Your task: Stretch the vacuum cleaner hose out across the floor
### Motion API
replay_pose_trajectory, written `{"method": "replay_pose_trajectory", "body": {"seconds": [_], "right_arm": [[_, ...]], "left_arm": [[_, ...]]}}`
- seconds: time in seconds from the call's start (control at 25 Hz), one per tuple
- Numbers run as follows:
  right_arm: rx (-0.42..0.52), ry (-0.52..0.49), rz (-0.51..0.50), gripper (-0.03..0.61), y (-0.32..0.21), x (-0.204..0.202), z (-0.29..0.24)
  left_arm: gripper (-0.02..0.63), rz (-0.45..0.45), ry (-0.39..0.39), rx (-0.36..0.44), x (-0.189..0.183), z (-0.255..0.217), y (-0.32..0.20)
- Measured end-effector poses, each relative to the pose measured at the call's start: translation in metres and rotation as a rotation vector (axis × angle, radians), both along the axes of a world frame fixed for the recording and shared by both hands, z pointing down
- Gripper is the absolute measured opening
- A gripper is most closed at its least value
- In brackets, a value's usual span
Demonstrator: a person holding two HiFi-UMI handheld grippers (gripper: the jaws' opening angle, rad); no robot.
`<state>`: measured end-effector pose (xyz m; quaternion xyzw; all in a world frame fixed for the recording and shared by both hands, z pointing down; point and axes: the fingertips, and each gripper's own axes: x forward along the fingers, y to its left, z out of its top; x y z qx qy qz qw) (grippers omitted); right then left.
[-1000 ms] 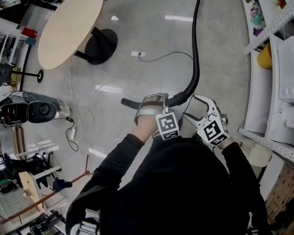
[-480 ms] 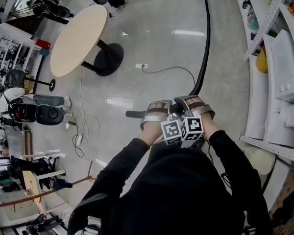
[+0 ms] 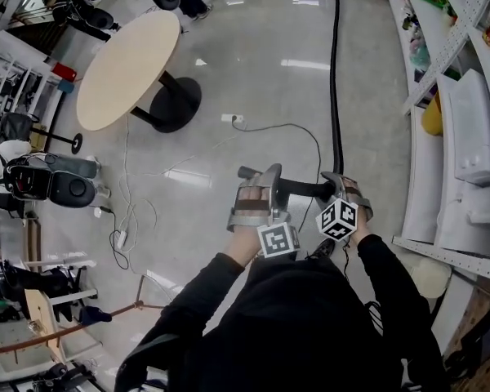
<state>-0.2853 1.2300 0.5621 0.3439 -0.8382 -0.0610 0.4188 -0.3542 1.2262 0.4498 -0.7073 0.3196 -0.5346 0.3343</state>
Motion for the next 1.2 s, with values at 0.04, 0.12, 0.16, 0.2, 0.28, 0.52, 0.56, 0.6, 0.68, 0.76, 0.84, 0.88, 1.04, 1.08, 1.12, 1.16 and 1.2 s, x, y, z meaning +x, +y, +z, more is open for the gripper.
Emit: {"method": "replay_pose_trajectory", "body": {"seconds": [0.04, 0.12, 0.16, 0.2, 0.28, 0.52, 0.56, 0.6, 0.68, 0.76, 0.84, 0.88, 1.04, 1.08, 1.12, 1.16, 1.2], "right_arm": [[-0.005, -0.037, 0.047, 0.222, -0.006, 0.006, -0.001], [-0.001, -0.094, 0.127, 0.222, -0.018, 0.015, 0.000], [0.002, -0.115, 0.161, 0.222, -0.022, 0.018, 0.001], [0.003, -0.134, 0.191, 0.222, -0.023, 0.020, 0.001], [0.005, -0.163, 0.232, 0.222, -0.020, 0.019, 0.002], [0.022, -0.169, 0.260, 0.222, -0.007, 0.008, 0.006], [0.015, -0.180, 0.285, 0.222, -0.005, 0.011, 0.008], [0.006, -0.193, 0.315, 0.222, -0.003, 0.015, 0.011], [-0.012, -0.202, 0.370, 0.222, 0.001, 0.025, 0.018], [-0.024, -0.198, 0.404, 0.222, 0.005, 0.038, 0.026], [-0.023, -0.184, 0.419, 0.222, 0.010, 0.050, 0.032], [-0.019, -0.178, 0.426, 0.223, 0.013, 0.055, 0.034], [0.009, -0.201, 0.479, 0.223, 0.017, 0.068, 0.034], [0.020, -0.212, 0.489, 0.222, 0.018, 0.069, 0.032], [0.030, -0.216, 0.491, 0.222, 0.019, 0.068, 0.031], [0.039, -0.211, 0.483, 0.222, 0.019, 0.064, 0.030], [0.042, -0.204, 0.473, 0.222, 0.020, 0.060, 0.032]], "left_arm": [[0.346, -0.026, 0.126, 0.024, -0.009, -0.021, -0.004], [0.345, -0.081, 0.447, -0.070, -0.027, -0.040, -0.007], [0.345, -0.113, 0.623, -0.180, -0.035, -0.039, -0.007], [0.345, -0.157, 0.803, -0.321, -0.041, -0.033, -0.007], [0.345, -0.266, 1.150, -0.647, -0.044, -0.018, -0.006], [0.345, -0.329, 1.749, -1.211, -0.007, -0.022, -0.027], [0.320, -0.318, 1.769, -1.258, 0.000, -0.024, -0.030], [0.188, -0.298, 1.769, -1.293, 0.008, -0.025, -0.030], [0.166, -0.236, 1.735, -1.328, 0.028, -0.028, -0.022], [0.161, -0.181, 1.686, -1.324, 0.048, -0.029, -0.010], [0.161, -0.160, 1.649, -1.312, 0.064, -0.026, 0.000], [0.161, -0.160, 1.640, -1.314, 0.070, -0.024, 0.002], [0.160, -0.186, 1.673, -1.303, 0.085, -0.023, 0.003], [0.160, -0.202, 1.690, -1.295, 0.088, -0.023, 0.000], [0.160, -0.227, 1.705, -1.296, 0.090, -0.021, -0.002], [0.161, -0.257, 1.717, -1.307, 0.093, -0.018, -0.005], [0.158, -0.282, 1.723, -1.321, 0.094, -0.015, -0.007]]}}
